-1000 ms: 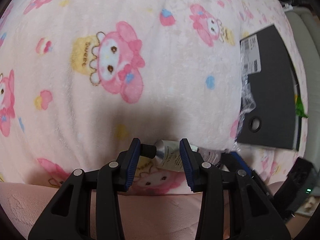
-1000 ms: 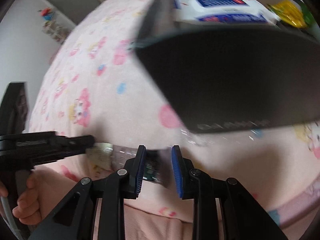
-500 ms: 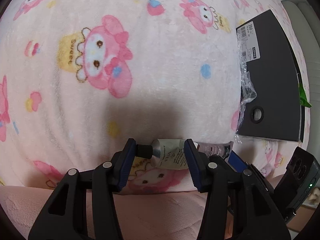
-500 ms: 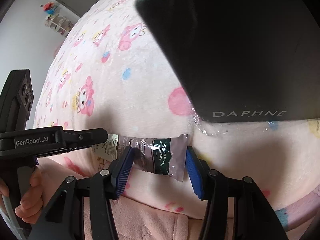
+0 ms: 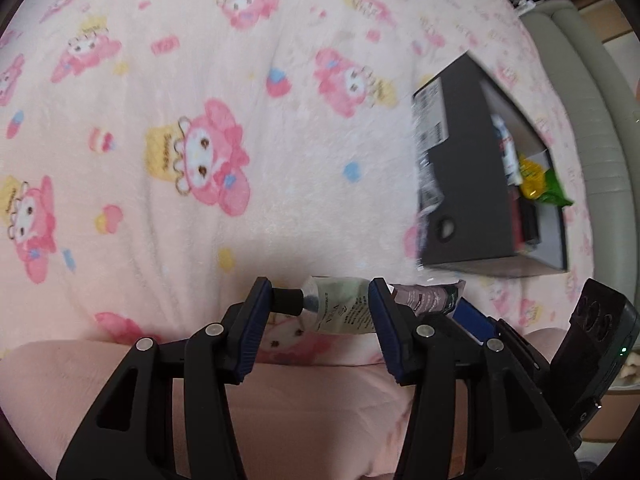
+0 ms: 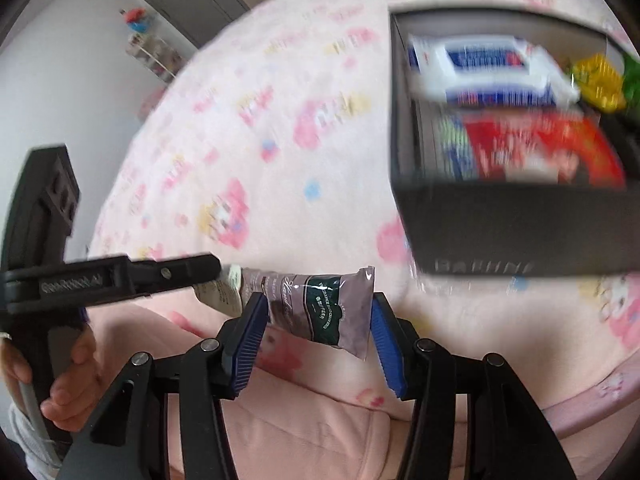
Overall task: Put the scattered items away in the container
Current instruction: 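Carry the tube sideways in the left gripper over the black box, then lower the tube into the box and open the left gripper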
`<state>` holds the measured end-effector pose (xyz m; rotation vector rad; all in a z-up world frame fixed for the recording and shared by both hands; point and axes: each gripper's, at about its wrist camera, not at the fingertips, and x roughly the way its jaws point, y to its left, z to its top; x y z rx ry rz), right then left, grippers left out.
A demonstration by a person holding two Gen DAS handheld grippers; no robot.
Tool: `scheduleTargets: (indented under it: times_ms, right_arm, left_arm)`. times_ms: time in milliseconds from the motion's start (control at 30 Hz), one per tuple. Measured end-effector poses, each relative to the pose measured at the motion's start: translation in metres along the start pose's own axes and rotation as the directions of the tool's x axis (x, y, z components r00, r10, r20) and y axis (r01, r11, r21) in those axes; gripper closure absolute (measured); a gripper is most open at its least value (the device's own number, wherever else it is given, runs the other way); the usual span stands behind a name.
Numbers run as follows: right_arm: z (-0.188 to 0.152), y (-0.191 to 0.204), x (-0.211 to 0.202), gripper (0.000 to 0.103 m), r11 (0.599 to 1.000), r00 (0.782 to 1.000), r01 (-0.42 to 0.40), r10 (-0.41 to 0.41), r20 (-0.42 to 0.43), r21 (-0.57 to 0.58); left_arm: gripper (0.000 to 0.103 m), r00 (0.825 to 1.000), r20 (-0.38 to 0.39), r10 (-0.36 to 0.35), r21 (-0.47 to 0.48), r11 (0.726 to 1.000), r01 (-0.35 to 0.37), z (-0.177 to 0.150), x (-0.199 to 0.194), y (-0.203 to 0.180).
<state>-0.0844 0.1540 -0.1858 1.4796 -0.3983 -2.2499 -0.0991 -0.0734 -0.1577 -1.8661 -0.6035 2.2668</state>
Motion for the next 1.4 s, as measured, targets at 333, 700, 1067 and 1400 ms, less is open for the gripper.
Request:
scheduleTargets:
  times_ms: [333,700,1067,1400]
  right_arm:
    - [0.075,-0.003,-0.081,0.055,0.992,0.985,0.042,-0.022,0.173,-0.118]
    - [0.124,-0.094,-0.119,0.055,0.99,0.967,0.131,-0.117,0.227,-0.049]
    - [0.124,-0.151,-0.06,0.055,0.973,0.971,0.223,-0.227,0.067,0.064]
    - [0.124,-0.155,-0.032,0.055,0.968,0.972,0.235,-0.234,-0.016,0.086]
  left_arm:
    - [0.053,0.985,0.082,-0.149,0.054,0.988,0.145,0.036,-0.025,-0.069]
    - [0.053,0.984,0.026,-0.178,0.118,0.978,0.173,0.079,0.042,-0.174]
    - [0.053,0.997,-0.03,-0.064,0.115,0.991,0.067,0.084,0.122,-0.212]
    - [0.054,0.992,-0.007,0.126,0.221,0.968,-0.122,0.079,0.136,-0.235]
